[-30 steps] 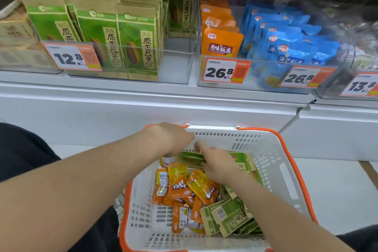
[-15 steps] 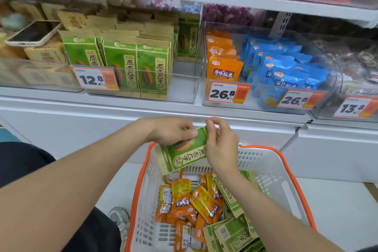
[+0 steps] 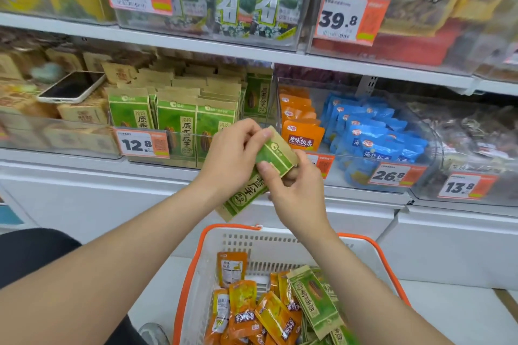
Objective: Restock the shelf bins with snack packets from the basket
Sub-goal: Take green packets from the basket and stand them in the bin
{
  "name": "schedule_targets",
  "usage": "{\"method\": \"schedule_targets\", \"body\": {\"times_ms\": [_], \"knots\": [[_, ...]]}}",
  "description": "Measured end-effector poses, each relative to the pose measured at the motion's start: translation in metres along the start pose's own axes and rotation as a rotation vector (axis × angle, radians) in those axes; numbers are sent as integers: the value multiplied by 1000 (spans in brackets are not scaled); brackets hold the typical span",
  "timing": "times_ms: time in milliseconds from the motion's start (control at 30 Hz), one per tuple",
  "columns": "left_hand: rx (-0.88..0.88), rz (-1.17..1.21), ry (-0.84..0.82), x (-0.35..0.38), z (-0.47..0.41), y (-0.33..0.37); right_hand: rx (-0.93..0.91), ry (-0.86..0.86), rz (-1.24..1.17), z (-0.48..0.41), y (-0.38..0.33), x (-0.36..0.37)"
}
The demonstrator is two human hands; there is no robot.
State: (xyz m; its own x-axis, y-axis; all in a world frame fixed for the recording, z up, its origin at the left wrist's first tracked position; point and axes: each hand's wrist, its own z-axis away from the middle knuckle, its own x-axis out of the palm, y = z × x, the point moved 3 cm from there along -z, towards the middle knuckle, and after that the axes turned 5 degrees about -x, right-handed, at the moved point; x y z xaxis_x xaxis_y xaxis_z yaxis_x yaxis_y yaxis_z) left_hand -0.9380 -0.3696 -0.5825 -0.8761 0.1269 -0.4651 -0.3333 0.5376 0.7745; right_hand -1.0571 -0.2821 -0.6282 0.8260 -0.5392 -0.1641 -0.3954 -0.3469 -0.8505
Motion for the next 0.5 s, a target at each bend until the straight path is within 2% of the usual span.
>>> {"method": "schedule_targets", "body": {"times_ms": [133,233,300,400,500], "knots": [[56,23,194,-14,-12,17,-215,187,63,-24,-30,-8],[63,-148,353,-24,-24,14,-380,314,158,-45,-48,-19],[72,-390,324,-26,-33,5,-417,273,275,-65,-49,-18],[35,-765,157,-21,-42,-14,-374,111,465,-97,-37,-5],[-28,-896,22,-16,-50,-27,-393,-30,795,-126,-24,15]]}}
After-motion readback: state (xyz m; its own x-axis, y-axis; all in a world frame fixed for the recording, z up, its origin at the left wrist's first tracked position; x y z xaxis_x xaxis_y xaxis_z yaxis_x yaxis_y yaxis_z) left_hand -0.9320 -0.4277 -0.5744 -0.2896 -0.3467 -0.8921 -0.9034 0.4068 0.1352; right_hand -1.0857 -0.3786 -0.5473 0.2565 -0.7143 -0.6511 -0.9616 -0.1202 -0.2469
